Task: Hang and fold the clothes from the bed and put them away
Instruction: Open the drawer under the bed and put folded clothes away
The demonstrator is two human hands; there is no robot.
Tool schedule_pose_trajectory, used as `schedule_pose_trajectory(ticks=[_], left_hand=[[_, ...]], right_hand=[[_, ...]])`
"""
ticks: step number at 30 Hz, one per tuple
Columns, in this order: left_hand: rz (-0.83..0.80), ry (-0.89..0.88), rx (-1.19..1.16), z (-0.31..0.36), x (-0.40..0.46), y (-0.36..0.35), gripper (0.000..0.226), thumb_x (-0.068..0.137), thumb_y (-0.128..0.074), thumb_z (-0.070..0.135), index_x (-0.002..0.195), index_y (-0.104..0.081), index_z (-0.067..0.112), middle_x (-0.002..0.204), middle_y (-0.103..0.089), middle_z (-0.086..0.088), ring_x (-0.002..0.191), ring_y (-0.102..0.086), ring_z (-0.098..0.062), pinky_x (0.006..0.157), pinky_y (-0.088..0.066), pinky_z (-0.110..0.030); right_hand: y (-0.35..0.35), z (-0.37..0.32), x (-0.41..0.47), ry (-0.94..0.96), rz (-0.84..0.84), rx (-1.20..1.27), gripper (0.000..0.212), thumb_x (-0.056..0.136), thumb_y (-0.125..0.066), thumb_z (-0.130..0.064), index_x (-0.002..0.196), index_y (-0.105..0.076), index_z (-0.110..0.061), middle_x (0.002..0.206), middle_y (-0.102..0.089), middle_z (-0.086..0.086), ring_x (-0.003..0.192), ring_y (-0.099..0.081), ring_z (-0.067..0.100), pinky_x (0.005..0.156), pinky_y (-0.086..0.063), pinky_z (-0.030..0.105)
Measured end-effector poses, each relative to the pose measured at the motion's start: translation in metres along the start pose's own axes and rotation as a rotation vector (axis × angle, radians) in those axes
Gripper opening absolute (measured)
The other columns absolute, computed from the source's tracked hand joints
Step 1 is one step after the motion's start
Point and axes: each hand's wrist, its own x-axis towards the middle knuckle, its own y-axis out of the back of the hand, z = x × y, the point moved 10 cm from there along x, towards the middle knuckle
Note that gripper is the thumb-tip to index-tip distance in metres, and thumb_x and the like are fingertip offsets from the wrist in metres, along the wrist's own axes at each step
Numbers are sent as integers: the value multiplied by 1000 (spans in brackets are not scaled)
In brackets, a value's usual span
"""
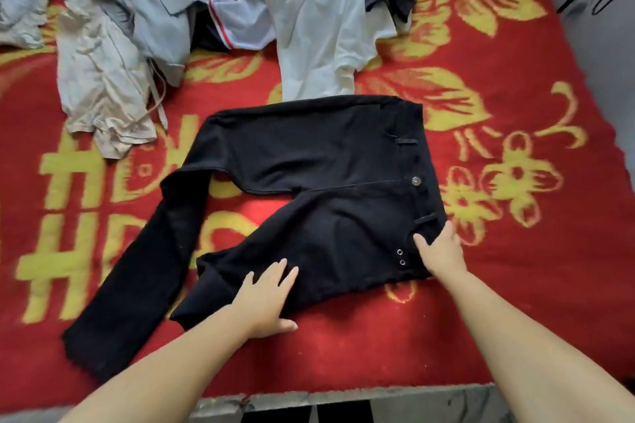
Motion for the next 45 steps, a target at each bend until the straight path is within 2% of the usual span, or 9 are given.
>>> schedule_pose_trajectory(ticks=[4, 10, 18, 26, 31, 34, 38, 41, 45], left_hand=[[77, 184, 178, -9, -3, -24, 98, 90, -55, 24, 145, 25, 16, 158, 23, -8, 148, 10, -22, 116, -15, -48], [131, 230, 251, -10, 1, -14, 84, 89, -47, 10, 152, 7, 19, 118, -54, -2, 104, -55, -22, 79, -35, -32], [352, -373, 332, 117, -28, 23, 26, 85, -53, 43, 91, -63, 19, 93, -62, 1, 88, -60, -20, 79, -48, -30], [609, -279, 150, 89, -34, 42, 59, 57, -73, 5, 115, -65, 12, 119, -62, -8, 114, -59, -24, 105, -42, -44], [175, -41, 318, -14, -17, 26, 50, 84, -49, 9, 133, -43, 17, 133, -48, -4, 137, -34, -22, 118, 3, -48], [94, -90, 406, -32, -31, 37, 18, 89, -47, 17, 105, -55, 18, 107, -64, 1, 108, -58, -20, 117, -16, -37], [769, -214, 360, -14, -113, 105, 16, 74, -65, 12, 66, -53, 17, 57, -53, 2, 51, -52, -21, 64, -46, -30], [1083, -170, 227, -29, -186, 88, 18, 79, -51, 0, 69, -52, 15, 60, -39, -1, 52, -40, -22, 65, -38, -33], [375, 42, 42, -50, -173, -40, 32, 81, -65, 18, 112, -67, 12, 87, -61, -5, 74, -62, -24, 64, -46, -35]], right_hand=[[1, 5, 25, -70, 83, -78, 80, 89, -56, -52, 145, -21, -8, 139, -43, 21, 128, -41, 37, 99, -34, 49], [40, 4, 46, 132, 28, -299, 42, 97, -49, -41, 122, -50, -7, 121, -59, 23, 112, -56, 40, 83, -43, 41], [178, 149, 30, -177, 240, -553, 39, 96, -47, -21, 132, -39, -9, 132, -48, 26, 127, -41, 39, 107, -27, 57], [-67, -93, -102, 1034, -205, -620, 43, 92, -45, -12, 135, -50, -19, 140, -49, -1, 126, -45, 22, 101, -38, 36], [-136, -116, -114, 966, -240, -743, 50, 93, -44, -12, 142, -38, -17, 148, -32, 7, 135, -32, 25, 110, -29, 41], [-130, -115, -108, 913, -138, -822, 25, 97, -43, -22, 121, -48, -16, 124, -48, 8, 116, -46, 28, 88, -39, 40], [-106, -97, -94, 686, -99, -630, 13, 101, -39, -18, 111, -43, -10, 115, -53, 11, 106, -54, 32, 79, -44, 41], [-97, -92, -92, 626, -64, -549, 10, 101, -39, -19, 104, -42, -10, 111, -54, 11, 104, -55, 32, 79, -45, 42], [-117, -110, -113, 752, -55, -814, 12, 99, -44, -22, 108, -43, -15, 114, -55, 5, 108, -55, 27, 81, -43, 39]])
